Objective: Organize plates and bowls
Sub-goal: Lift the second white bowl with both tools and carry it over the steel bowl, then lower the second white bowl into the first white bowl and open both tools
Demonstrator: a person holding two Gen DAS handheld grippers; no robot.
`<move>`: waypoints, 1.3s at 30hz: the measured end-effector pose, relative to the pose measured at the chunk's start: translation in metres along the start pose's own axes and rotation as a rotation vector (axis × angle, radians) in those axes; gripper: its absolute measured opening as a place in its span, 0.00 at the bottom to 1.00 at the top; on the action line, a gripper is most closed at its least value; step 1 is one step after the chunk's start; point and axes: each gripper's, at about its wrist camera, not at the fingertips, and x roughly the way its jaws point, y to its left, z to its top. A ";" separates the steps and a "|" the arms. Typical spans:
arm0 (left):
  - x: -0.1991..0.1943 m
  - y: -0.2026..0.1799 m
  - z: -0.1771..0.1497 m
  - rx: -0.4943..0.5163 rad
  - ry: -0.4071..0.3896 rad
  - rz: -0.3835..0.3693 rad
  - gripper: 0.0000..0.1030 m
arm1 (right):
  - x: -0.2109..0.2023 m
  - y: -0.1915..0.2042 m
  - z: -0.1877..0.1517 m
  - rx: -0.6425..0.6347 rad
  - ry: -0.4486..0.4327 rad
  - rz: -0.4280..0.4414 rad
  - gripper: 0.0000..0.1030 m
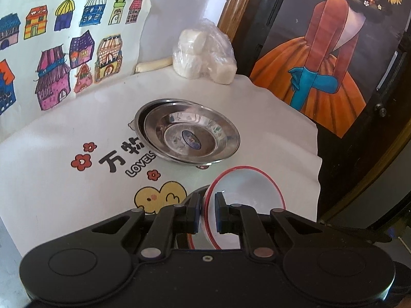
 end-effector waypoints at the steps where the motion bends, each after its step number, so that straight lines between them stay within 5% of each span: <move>1: 0.000 0.000 -0.001 -0.001 0.004 0.002 0.11 | 0.000 0.000 0.000 -0.002 0.004 -0.002 0.29; 39: 0.010 0.007 -0.004 -0.034 0.045 -0.002 0.13 | 0.003 0.008 0.000 -0.051 0.056 -0.022 0.43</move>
